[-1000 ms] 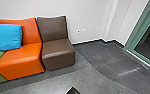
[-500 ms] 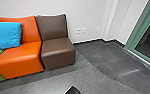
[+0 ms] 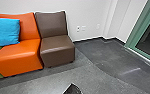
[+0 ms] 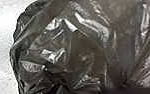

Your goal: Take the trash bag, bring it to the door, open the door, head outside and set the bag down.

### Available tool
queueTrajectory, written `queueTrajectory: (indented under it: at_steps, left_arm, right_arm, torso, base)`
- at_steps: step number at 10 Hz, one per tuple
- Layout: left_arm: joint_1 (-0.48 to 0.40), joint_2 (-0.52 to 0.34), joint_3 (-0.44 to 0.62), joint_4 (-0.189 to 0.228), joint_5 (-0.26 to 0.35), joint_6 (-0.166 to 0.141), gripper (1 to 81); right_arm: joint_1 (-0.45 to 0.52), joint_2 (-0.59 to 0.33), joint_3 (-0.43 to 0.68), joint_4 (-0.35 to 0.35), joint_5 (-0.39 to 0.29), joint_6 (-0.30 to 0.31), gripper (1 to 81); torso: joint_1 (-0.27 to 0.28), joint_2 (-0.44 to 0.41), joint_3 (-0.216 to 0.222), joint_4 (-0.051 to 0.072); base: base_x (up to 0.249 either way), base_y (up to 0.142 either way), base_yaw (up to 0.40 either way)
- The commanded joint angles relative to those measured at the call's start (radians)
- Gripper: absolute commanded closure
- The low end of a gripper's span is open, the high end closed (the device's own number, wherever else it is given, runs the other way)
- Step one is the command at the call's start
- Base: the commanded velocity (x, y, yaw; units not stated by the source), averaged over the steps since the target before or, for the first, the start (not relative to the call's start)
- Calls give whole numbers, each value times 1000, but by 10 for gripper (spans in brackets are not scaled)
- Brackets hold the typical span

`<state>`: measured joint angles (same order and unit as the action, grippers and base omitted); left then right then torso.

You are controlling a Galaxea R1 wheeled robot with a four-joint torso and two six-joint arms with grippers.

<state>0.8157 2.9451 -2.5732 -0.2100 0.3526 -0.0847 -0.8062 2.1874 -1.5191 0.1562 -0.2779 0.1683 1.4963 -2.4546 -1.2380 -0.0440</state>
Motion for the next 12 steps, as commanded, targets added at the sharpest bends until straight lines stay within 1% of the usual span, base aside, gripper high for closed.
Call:
queueTrajectory:
  at_steps: [1, 2, 3, 4, 5, 6, 7, 8, 9, 11, 12]
  left_arm:
    - [-102, -1, 4, -11, 62, -7, 10]
    - [-102, -1, 4, -9, 62, -7, 10]
    - [-99, -3, 4, -9, 62, -7, 10]
    - [-97, -4, 4, -9, 62, -7, 10]
    - [-96, -7, 4, -9, 60, -7, 10]
    - [-95, -7, 4, -9, 60, -7, 10]
    - [-94, -7, 4, -9, 60, -7, 10]
    - [-92, -7, 4, -8, 60, -7, 10]
    - [-89, -9, 4, -8, 60, -6, 10]
    - [-82, -12, 4, -2, 54, -4, 10]
    - [-79, -12, 4, -2, 52, -4, 10]
  right_arm:
    - [104, -33, 15, 25, -47, 0, 10]
    - [109, -21, 8, 25, -47, 0, 10]
    - [110, -6, -7, 25, -47, 0, 10]
    - [107, 5, -13, 22, -47, 0, 10]
    - [107, 5, -12, 22, -47, 0, 10]
    - [107, 5, -12, 23, -47, 0, 10]
    - [104, 8, -10, 22, -47, 0, 10]
    - [103, 13, -11, 19, -47, 0, 10]
    - [101, 17, -13, 19, -47, 0, 10]
    - [100, 19, -12, 17, -47, 0, 10]
    - [100, 19, -10, 19, -49, 0, 10]
  torso:
    - [63, -98, 2, 0]
    - [79, -125, -16, 0]
    - [95, -151, -22, 0]
    - [117, -186, -95, 0]
    - [138, -221, -126, 0]
    - [151, -245, -136, 0]
    - [169, -245, -64, 0]
    - [185, -245, -94, 0]
    - [132, -198, -112, 0]
    - [140, -209, -124, 0]
    - [140, -210, -122, 0]
  base:
    - [0, 0, 0]
    - [0, 0, 0]
    - [0, 0, 0]
    - [0, 0, 0]
    - [0, 0, 0]
    - [0, 0, 0]
    - [0, 0, 0]
    - [0, 0, 0]
    - [0, 0, 0]
    - [0, 0, 0]
    - [0, 0, 0]
